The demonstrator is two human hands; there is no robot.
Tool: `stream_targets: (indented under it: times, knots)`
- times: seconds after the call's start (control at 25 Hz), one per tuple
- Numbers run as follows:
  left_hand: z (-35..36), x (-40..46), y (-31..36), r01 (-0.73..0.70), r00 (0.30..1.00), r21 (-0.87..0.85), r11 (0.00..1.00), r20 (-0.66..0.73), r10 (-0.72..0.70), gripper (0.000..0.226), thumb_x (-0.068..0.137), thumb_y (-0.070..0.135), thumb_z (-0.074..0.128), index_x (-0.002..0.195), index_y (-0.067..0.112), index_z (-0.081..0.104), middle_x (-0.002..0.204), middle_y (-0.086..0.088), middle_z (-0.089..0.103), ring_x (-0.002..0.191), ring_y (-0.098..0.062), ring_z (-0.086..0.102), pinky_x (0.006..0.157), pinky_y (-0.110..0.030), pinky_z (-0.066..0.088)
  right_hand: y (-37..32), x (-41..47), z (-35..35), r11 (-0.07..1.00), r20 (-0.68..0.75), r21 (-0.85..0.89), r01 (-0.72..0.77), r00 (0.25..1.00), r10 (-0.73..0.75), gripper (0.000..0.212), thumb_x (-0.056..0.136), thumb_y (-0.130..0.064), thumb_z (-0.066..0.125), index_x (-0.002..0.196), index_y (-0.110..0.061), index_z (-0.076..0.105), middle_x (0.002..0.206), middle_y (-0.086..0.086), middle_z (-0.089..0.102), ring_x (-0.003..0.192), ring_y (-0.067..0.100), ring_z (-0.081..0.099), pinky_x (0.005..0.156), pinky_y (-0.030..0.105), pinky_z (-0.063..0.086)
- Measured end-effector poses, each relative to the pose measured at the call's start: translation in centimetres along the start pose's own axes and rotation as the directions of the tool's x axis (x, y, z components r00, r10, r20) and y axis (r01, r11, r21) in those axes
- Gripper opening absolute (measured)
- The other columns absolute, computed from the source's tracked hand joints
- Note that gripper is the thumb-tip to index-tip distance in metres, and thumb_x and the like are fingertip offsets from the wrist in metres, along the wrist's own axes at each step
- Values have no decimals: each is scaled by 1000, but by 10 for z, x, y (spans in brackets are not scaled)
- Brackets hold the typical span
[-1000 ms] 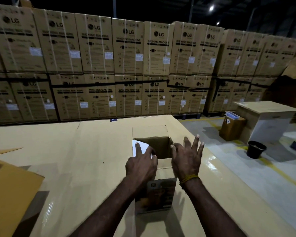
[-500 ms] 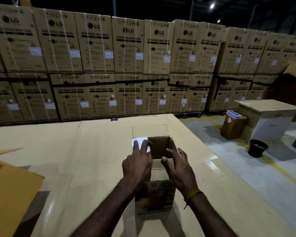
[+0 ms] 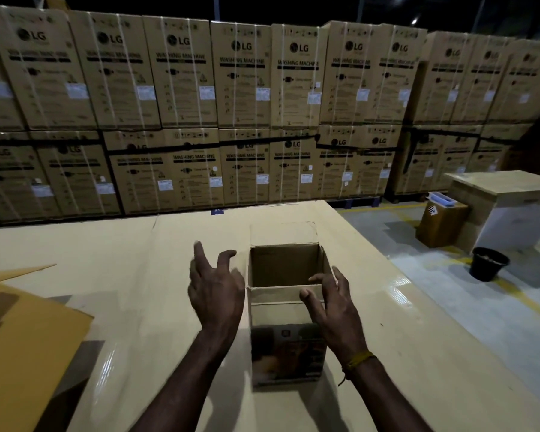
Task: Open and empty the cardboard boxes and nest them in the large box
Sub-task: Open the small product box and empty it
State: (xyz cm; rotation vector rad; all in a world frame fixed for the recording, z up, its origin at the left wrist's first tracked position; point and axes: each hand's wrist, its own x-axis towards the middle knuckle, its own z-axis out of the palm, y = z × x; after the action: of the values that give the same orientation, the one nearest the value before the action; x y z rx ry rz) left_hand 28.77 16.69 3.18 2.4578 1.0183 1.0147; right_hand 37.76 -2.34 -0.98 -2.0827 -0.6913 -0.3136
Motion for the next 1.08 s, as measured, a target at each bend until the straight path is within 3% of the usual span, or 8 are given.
stream_targets:
  times: [0.12, 0.2, 0.28, 0.36, 0.44, 0.68, 0.84, 1.08]
  knots:
    - [9, -2, -10, -61, 998, -46, 997, 30, 62, 30, 91, 16, 62, 119, 27, 67, 148, -10, 46, 140, -33, 38, 104, -45, 40, -3, -3, 1, 1000, -10, 11, -4, 1000, 4, 40, 87, -71, 39, 112, -43, 51, 155, 1, 28, 140, 20, 37, 92, 42, 54]
    - [4, -5, -4, -148, 986, -305, 941, 34, 166, 28, 94, 10, 58, 110, 30, 69, 124, 1, 65, 116, -23, 59, 84, -26, 47, -5, -4, 0, 1000, -10, 14, -7, 1000, 7, 43, 86, -72, 38, 113, -42, 51, 155, 0, 27, 139, 22, 39, 91, 42, 55]
    - [-1, -8, 5, -123, 974, -521, 845, 101, 205, 25, 98, 21, 54, 115, 36, 65, 124, 7, 64, 109, -16, 63, 79, -27, 51, -5, -4, 0, 1000, -2, 17, -8, 1000, 8, 42, 86, -73, 38, 114, -44, 50, 156, -1, 25, 138, 23, 40, 93, 45, 54]
    - [-2, -12, 12, -129, 904, -475, 870, 305, 301, 34, 94, 52, 53, 128, 44, 56, 150, 6, 43, 126, -13, 52, 94, -38, 52, -3, -5, -2, 1000, 12, 13, -11, 1000, 11, 43, 86, -73, 38, 115, -44, 50, 157, -2, 24, 136, 23, 43, 95, 47, 52]
    - [3, -18, 11, -185, 829, -381, 906, 435, 352, 46, 85, 67, 56, 126, 47, 57, 161, 10, 22, 128, -6, 42, 97, -36, 49, 0, -6, -3, 1000, 41, -1, -19, 999, 19, 45, 85, -73, 36, 116, -44, 49, 158, -3, 21, 136, 25, 43, 97, 50, 51]
    - [7, -28, 4, -178, 884, -492, 852, 301, 359, 23, 90, 54, 55, 106, 41, 65, 158, 12, 27, 135, -11, 42, 91, -30, 49, -5, 1, -10, 992, 160, -102, -79, 983, 95, 35, 95, -61, 42, 127, -48, 43, 163, 1, 12, 148, 26, 23, 110, 57, 35]
    - [20, -64, 12, -159, 966, -309, 938, 148, 212, 30, 98, 32, 54, 126, 45, 57, 159, 9, 26, 142, -22, 35, 97, -47, 52, -10, -17, -6, 979, -49, -205, -18, 999, 8, 37, 97, -54, 43, 132, -45, 48, 158, 5, 25, 144, 26, 30, 108, 51, 38]
    - [13, -74, 23, -160, 940, -337, 928, 235, 248, 36, 96, 43, 55, 130, 51, 49, 159, 22, 5, 141, -15, 35, 99, -38, 50, -12, -28, -11, 999, 57, 15, -37, 998, 36, 30, 98, -39, 51, 128, -43, 47, 162, -3, 12, 142, 22, 34, 95, 29, 48]
